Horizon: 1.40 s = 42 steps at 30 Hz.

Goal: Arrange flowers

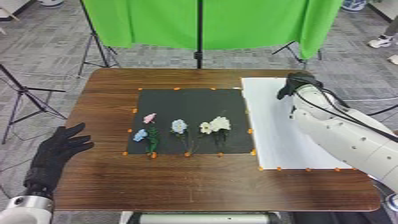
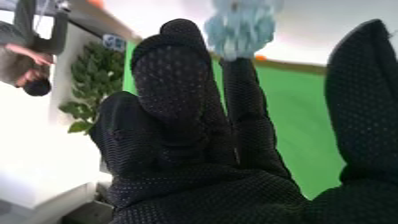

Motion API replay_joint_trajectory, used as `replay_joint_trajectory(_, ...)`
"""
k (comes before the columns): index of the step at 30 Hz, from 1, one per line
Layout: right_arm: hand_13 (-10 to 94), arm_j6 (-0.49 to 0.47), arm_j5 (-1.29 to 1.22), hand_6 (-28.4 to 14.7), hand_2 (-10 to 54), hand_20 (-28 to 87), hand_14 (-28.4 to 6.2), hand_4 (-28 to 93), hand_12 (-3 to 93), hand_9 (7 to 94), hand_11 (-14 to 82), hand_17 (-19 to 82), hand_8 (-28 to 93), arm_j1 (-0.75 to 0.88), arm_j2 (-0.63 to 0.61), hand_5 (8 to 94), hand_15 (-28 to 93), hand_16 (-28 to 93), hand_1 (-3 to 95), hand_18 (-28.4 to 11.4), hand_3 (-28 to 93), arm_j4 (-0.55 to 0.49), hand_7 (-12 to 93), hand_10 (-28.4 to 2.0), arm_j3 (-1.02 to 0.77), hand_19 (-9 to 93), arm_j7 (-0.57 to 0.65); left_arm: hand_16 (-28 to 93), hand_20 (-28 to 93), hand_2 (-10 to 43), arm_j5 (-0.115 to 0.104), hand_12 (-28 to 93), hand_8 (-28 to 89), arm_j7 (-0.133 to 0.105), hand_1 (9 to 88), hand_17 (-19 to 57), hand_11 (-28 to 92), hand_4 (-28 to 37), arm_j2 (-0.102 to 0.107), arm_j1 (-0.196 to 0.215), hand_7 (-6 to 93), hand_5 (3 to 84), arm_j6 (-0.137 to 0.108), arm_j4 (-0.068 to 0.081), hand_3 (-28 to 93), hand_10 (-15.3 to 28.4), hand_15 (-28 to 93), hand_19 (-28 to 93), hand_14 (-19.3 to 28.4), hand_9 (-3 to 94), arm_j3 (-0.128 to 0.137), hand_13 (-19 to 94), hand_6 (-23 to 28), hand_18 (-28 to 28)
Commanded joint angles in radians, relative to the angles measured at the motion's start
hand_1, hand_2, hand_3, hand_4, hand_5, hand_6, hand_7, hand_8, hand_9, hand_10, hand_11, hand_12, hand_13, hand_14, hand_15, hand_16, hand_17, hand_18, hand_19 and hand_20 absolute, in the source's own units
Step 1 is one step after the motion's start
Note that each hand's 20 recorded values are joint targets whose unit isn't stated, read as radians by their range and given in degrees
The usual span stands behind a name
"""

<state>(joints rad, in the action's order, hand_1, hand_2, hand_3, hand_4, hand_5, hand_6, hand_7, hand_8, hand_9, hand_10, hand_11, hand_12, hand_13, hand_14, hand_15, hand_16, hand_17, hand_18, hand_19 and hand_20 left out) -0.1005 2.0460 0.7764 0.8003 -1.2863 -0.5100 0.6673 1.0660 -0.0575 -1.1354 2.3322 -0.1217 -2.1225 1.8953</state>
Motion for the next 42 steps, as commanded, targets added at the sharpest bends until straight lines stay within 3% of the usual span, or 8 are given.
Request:
replay_joint_trajectory(1, 83, 0.208, -0.016, -0.6, -9.4, 47, -7.9, -13, 22.5, 69.2, 16.9, 54, -8, 0.063, -0.005, 52.0, 58, 32, 31.5, -18.9, 64, 0.019, 10, -17.8, 0.035, 93, -0.042, -4, 17, 24.8, 0.005, 9, -6, 0.012, 17.1, 6.3, 18, -28.3, -0.011, 0.010, 7.9, 44.6, 0.010, 0.002, 59, 16.6, 26, 20, 21.5, 48.5, -0.001, 43, 6.0, 16.7)
replay_joint_trajectory(3, 86, 0.261, -0.009, 1.7, -9.5, 48, -5.6, -16, 23.1, 73.6, 19.5, 57, -10, 0.065, -0.005, 57.2, 59, 33, 41.4, -17.0, 66, 0.022, 15, -14.5, 0.053, 93, -0.049, -4, 17, 24.8, 0.005, 9, -6, 0.012, 17.3, 6.3, 18, -28.3, -0.013, 0.013, 7.9, 44.6, 0.009, 0.000, 59, 16.6, 26, 20, 21.5, 48.5, 0.000, 43, 6.0, 16.7)
replay_joint_trajectory(6, 89, 0.330, -0.045, 2.7, -9.5, 50, -3.0, -19, 37.0, 84.6, 9.3, 60, -2, 0.072, -0.016, 68.9, 59, 34, 56.6, -15.3, 60, 0.010, 21, -9.1, 0.060, 93, -0.044, -4, 17, 24.8, 0.005, 9, -6, 0.015, 17.3, 6.3, 18, -28.3, -0.008, 0.006, 7.9, 44.6, 0.012, 0.004, 59, 16.7, 26, 20, 21.5, 48.5, -0.002, 43, 6.0, 16.7)
replay_joint_trajectory(9, 91, 0.355, -0.043, 1.6, -9.5, 51, -2.0, -19, 39.8, 89.9, 8.3, 62, 3, 0.076, -0.036, 78.1, 59, 34, 63.6, -14.4, 58, -0.015, 23, -8.0, 0.063, 93, -0.043, -4, 17, 24.8, 0.005, 9, -6, 0.017, 17.3, 6.2, 18, -28.3, -0.008, 0.006, 7.9, 44.6, 0.015, 0.004, 59, 16.6, 26, 20, 21.4, 48.5, -0.002, 43, 6.0, 16.7)
replay_joint_trajectory(14, 92, 0.395, -0.115, 1.1, -9.5, 51, -1.6, -19, 40.2, 90.8, 8.3, 63, 4, 0.112, -0.102, 79.7, 59, 34, 65.2, -13.8, 57, -0.158, 23, -8.1, -0.027, 93, -0.031, -4, 17, 24.8, 0.005, 9, -6, 0.018, 17.2, 6.2, 18, -28.3, -0.002, 0.008, 7.9, 44.5, 0.013, 0.001, 59, 16.6, 26, 20, 21.5, 48.5, 0.005, 43, 6.0, 16.7)
replay_joint_trajectory(25, 92, 0.399, -0.665, 0.2, -9.5, 50, -1.3, -18, 40.4, 90.9, 8.1, 64, 6, 0.292, -0.193, 79.6, 58, 35, 65.1, -13.4, 58, -0.558, 22, -9.0, -0.229, 93, -0.090, -4, 17, 24.8, 0.005, 9, -6, 0.020, 17.3, 6.2, 18, -28.3, 0.007, 0.003, 7.8, 44.6, 0.019, 0.001, 59, 16.7, 26, 20, 21.5, 48.5, 0.008, 43, 6.2, 16.7)
replay_joint_trajectory(34, 92, 0.472, -1.016, -0.2, -9.5, 50, -1.3, -18, 40.4, 91.0, 8.2, 64, 7, 0.525, -0.122, 79.5, 58, 35, 65.0, -13.3, 58, -0.679, 22, -9.1, -0.396, 93, -0.132, -4, 16, 24.8, 0.006, 9, -6, 0.022, 17.3, 6.2, 18, -28.3, 0.003, 0.000, 7.8, 44.6, 0.022, 0.002, 59, 16.7, 26, 20, 21.6, 48.4, 0.005, 43, 6.2, 16.7)
replay_joint_trajectory(42, 92, 0.498, -0.952, -0.4, -9.5, 50, -1.4, -18, 40.4, 91.0, 8.2, 64, 7, 0.618, -0.064, 79.4, 57, 36, 65.0, -13.1, 57, -0.695, 21, -9.2, -0.437, 93, -0.127, -4, 17, 24.8, 0.005, 9, -6, 0.020, 17.2, 6.2, 18, -28.3, 0.004, 0.001, 7.9, 44.6, 0.019, 0.001, 59, 16.6, 26, 20, 21.7, 48.5, 0.006, 43, 6.2, 16.7)
